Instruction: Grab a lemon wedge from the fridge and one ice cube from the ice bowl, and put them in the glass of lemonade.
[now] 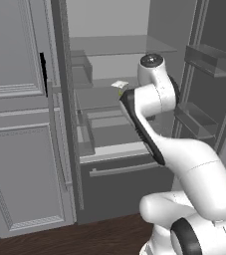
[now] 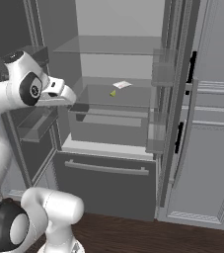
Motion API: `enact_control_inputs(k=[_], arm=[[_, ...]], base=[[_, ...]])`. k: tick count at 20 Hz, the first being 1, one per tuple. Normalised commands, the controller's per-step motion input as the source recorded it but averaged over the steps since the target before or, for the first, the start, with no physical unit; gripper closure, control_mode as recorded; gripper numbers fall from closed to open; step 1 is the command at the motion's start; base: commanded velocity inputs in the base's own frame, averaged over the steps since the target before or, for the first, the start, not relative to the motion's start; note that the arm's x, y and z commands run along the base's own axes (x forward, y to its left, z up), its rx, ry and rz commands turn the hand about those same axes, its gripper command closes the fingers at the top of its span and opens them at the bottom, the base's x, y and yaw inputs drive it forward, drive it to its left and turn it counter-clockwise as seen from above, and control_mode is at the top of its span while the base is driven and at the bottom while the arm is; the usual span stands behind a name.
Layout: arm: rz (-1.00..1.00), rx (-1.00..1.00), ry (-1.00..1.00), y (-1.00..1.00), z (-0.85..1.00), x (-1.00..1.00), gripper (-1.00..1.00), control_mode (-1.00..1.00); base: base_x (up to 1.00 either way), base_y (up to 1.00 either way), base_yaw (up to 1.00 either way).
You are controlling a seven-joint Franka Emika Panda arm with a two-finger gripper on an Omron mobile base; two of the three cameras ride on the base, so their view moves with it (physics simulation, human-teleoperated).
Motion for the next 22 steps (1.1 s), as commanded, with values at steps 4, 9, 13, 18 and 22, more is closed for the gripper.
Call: enact_control_inputs(k=[4,9,13,18,22], arm=[[-0.15,0.03,0.01,-0.67,-0.06,-0.40,-1.00,-1.00],[-0.01,0.07,0.00,-0.52,0.00,-0.80,-1.00,-1.00],[0.01,0.11,-0.04,-0.02,0.00,-0.61,-1.00,-1.00],[0.07,0.05,-0.03,0.01,0.00,-0.41,-1.00,-1.00],[0.01,0.00,-0.01,0.00,0.02,-0.20,-1.00,-1.00]], base=[[0.00,0.00,0.00],[0.00,0.00,0.00],[0.00,0.00,0.00],[0.00,0.00,0.00],[0.00,0.00,0.00]])
